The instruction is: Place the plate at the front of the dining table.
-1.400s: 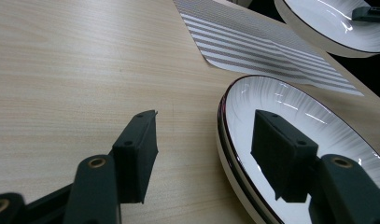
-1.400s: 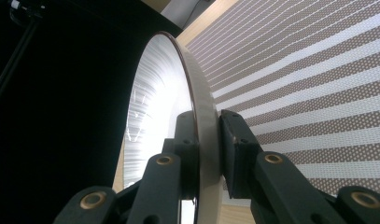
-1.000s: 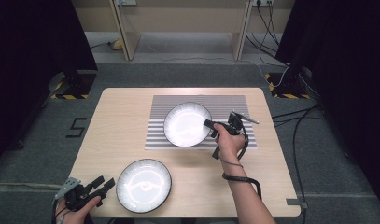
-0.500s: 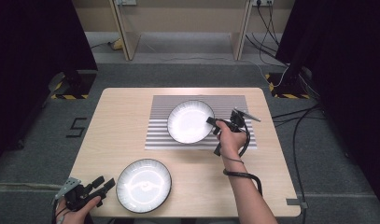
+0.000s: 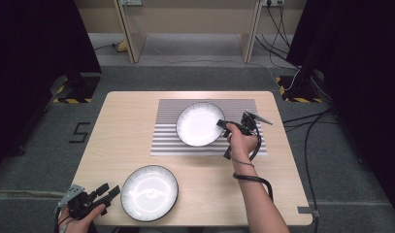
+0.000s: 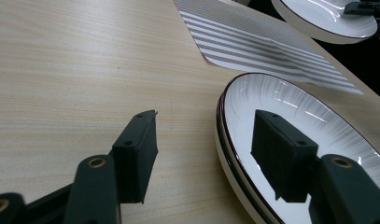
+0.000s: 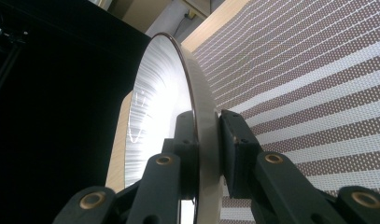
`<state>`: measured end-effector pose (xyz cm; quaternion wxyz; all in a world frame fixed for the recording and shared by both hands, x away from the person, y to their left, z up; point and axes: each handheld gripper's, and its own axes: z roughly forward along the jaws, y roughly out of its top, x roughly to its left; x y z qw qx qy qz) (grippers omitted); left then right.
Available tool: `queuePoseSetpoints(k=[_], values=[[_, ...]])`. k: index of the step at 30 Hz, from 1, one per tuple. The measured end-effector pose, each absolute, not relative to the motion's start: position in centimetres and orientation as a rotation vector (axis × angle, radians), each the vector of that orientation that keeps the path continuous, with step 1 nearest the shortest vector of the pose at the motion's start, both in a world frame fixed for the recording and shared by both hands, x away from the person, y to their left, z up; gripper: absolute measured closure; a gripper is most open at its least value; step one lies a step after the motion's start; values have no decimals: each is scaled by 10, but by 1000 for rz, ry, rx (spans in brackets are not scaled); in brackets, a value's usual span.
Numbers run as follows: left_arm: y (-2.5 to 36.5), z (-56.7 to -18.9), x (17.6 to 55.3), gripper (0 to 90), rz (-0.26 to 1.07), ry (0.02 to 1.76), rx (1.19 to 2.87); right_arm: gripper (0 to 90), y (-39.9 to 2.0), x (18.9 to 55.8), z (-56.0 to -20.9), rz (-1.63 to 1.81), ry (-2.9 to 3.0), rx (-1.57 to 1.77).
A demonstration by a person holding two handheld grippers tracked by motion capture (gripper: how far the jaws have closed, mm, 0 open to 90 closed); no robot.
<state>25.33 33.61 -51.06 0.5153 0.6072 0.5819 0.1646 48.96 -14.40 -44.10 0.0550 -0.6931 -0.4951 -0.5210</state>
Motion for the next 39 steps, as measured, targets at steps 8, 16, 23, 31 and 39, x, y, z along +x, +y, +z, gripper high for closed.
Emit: queuePoseSetpoints(k=[8, 16, 23, 31, 39], values=[[336, -511, 254, 404, 392, 1400, 1459, 776, -147, 493, -442, -1574, -1492, -2120], [336, -511, 254, 405, 390, 1400, 1460, 776, -150, 497, -441, -1577, -1489, -2129], [336, -512, 254, 404, 388, 1400, 1461, 775, -154, 501, -442, -1583, -1481, -2141], [335, -512, 254, 404, 388, 1401, 1461, 775, -157, 505, -443, -1583, -1463, -2162], [334, -512, 254, 405, 382, 1399, 1464, 775, -160, 511, -441, -1584, -1451, -2177]])
